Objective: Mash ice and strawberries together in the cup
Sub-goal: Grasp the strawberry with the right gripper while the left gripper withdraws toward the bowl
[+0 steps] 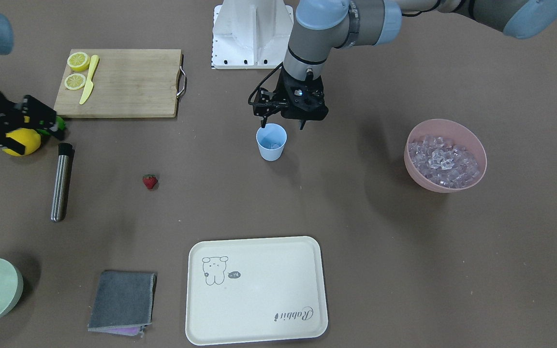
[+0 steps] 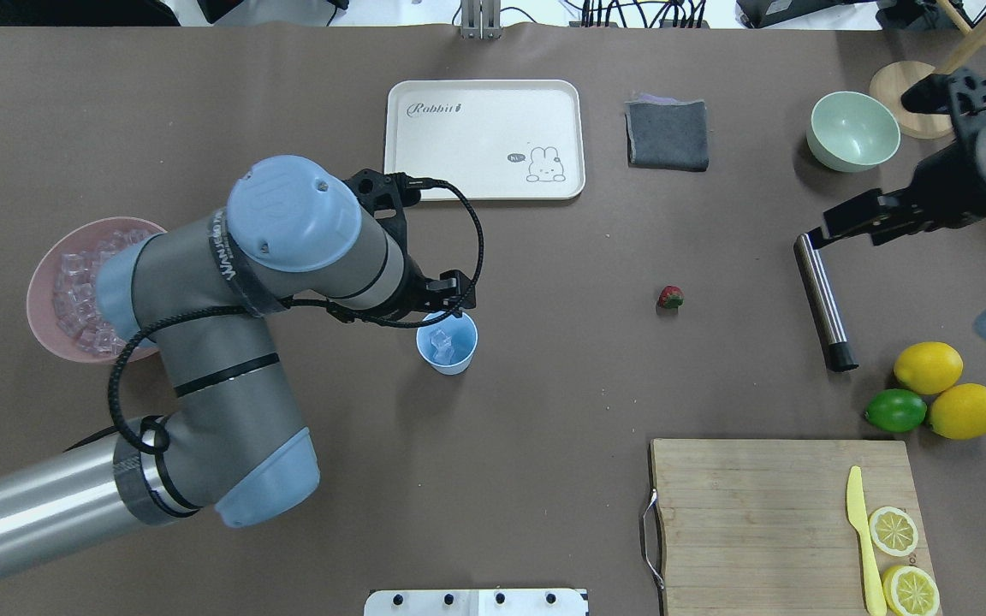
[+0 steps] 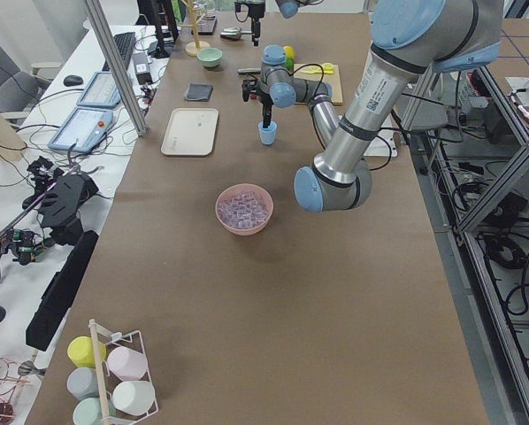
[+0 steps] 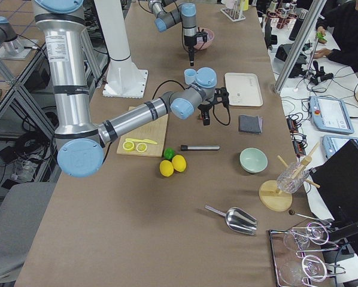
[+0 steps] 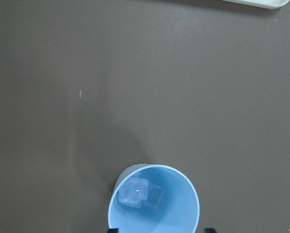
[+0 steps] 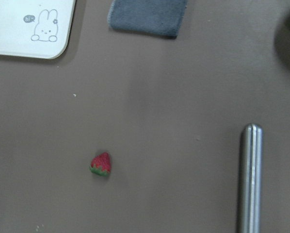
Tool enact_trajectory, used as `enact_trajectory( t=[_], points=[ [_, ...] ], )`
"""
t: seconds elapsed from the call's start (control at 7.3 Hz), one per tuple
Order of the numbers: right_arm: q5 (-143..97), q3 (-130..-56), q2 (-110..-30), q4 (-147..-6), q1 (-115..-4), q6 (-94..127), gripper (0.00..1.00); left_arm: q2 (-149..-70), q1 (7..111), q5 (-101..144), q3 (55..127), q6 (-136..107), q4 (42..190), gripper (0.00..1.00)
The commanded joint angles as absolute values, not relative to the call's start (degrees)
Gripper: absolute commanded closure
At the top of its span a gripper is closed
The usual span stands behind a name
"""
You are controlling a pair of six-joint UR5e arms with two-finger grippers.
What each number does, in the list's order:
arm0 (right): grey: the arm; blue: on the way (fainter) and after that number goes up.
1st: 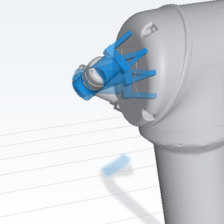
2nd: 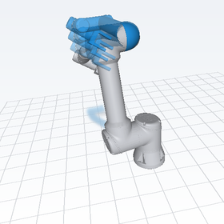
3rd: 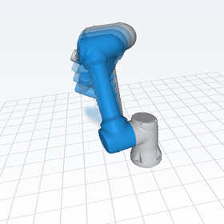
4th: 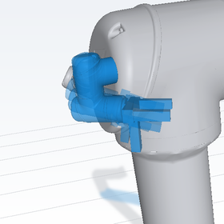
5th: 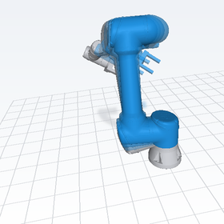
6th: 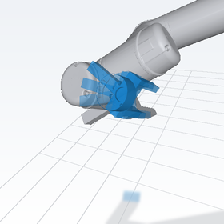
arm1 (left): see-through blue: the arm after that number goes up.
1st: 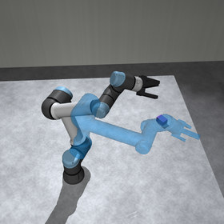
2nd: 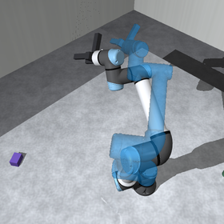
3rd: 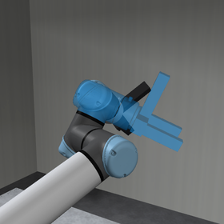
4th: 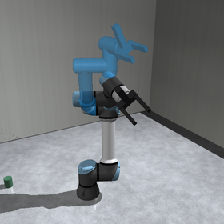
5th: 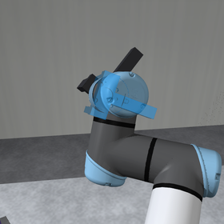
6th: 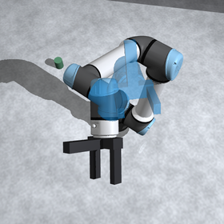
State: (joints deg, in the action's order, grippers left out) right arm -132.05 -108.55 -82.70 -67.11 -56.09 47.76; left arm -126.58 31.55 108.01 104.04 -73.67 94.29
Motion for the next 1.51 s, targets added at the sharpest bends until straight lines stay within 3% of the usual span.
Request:
enact_trajectory(
  t=[0.0,0.41,0.82,0.96,1.23,1.37],
  points=[
    [-118.8,-105.8,-77.4,-63.5,-42.4,60.0,0.02,-118.9,37.1,113.2,109.4,-66.0,94.1,0.04],
    [-112.3,-96.5,-71.4,-64.0,-38.9,59.4,0.15,-109.2,43.9,119.0,115.5,-58.7,94.1,0.04],
    [-109.7,-92.2,-69.7,-64.0,-38.5,58.1,0.28,-109.0,43.9,118.9,115.7,-59.0,94.1,0.04],
    [-109.3,-92.0,-69.8,-64.1,-38.3,57.9,0.39,-109.0,43.9,118.8,115.6,-59.0,94.1,0.04],
    [-108.9,-91.7,-70.0,-64.2,-38.1,57.9,0.96,-108.9,43.9,118.9,115.5,-58.8,94.1,0.04],
    [-109.0,-91.7,-70.0,-64.2,-38.0,57.8,1.00,-108.9,43.9,118.9,115.5,-58.7,94.1,0.04]
  ],
)
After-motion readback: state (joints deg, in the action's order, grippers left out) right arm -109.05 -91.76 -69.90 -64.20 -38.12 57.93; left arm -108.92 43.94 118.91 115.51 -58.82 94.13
